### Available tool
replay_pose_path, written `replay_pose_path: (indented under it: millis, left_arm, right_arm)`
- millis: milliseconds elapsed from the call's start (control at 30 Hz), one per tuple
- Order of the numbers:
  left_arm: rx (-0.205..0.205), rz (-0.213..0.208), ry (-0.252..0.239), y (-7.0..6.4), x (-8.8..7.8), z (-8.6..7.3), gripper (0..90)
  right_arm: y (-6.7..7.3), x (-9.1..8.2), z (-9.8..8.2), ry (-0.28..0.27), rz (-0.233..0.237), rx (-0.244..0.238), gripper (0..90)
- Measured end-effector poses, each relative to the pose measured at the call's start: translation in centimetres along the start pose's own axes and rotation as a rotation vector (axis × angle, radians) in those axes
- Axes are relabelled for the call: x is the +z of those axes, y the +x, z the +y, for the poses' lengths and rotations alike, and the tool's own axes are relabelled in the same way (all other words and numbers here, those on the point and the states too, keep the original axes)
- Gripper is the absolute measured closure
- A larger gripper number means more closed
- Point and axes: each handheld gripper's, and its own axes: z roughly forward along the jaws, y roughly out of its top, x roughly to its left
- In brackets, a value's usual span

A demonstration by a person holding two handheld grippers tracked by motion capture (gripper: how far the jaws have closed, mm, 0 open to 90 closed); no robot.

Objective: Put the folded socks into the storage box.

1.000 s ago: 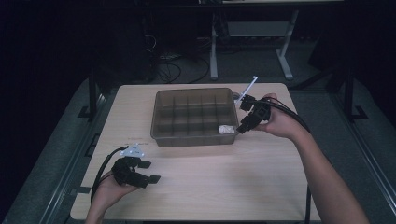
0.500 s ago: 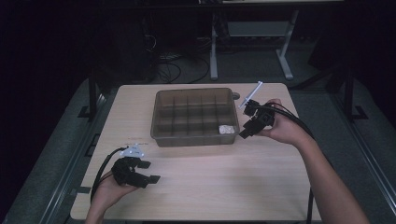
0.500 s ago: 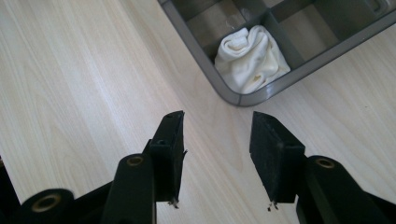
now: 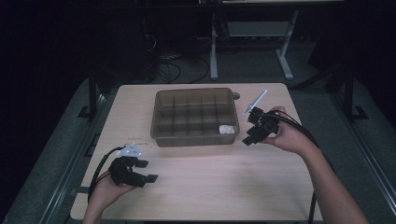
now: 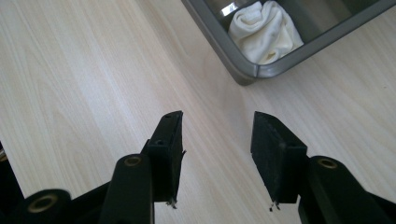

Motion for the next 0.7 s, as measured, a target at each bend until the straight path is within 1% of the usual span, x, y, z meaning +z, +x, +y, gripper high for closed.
replay_pose_path:
  millis: [267,400,700]
  left_arm:
    - [-0.01,0.008,-0.006,0.3,-0.2,-0.2,26.9]
    - [-0.016,0.01,-0.006,0.4,-0.1,-0.3,26.8]
    - [-0.007,0.01,0.0,0.3,-0.2,-0.2,26.8]
  right_arm:
    - [-0.1,0.4,-1.1,-0.005,0.011,0.013,51.6]
    - [0.0,0.6,-1.3,-0.001,0.014,0.016,51.1]
    - [0.2,1.4,-2.4,-0.007,0.027,0.024,50.8]
